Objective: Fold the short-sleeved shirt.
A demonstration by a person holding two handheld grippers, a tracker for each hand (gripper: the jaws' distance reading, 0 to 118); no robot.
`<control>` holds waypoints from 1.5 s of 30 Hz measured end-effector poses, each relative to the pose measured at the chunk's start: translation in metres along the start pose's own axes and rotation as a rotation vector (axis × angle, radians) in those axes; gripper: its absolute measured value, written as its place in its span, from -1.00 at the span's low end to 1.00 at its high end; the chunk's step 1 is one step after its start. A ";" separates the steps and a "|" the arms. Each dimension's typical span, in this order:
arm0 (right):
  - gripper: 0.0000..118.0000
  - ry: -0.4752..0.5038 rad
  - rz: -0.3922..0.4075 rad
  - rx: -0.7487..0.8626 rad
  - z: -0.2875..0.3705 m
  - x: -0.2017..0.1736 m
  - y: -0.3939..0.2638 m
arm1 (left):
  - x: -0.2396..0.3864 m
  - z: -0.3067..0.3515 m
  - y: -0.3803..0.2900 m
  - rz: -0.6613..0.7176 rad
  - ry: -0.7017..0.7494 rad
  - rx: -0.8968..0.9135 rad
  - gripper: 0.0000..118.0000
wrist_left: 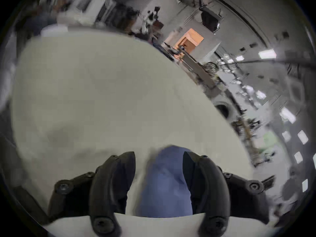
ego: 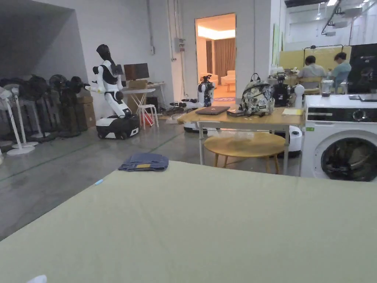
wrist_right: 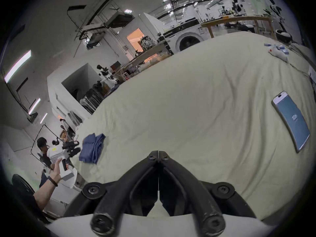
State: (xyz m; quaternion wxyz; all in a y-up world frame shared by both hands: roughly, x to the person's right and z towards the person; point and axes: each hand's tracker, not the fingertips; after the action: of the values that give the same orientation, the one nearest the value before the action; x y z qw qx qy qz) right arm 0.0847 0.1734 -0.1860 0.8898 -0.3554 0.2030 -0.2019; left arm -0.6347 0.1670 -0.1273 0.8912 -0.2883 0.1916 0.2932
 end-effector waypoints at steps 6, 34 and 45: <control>-1.00 -0.068 0.166 0.107 0.009 -0.017 0.028 | 0.075 0.072 -0.004 -0.295 -0.148 0.089 -0.03; -1.00 -0.295 0.465 0.553 0.021 -0.106 0.073 | 0.318 0.138 -0.104 -0.769 -0.271 0.546 -1.00; -1.00 -0.325 0.454 0.559 0.024 -0.108 0.075 | 0.303 0.147 -0.088 -0.620 -0.428 0.528 -1.00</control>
State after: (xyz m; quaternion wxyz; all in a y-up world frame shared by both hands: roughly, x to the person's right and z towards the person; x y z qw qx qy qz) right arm 0.0227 0.2908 -0.2002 0.9948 -0.0727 0.0702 0.0114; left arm -0.3250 0.3263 -0.1349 0.9993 -0.0282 -0.0241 0.0067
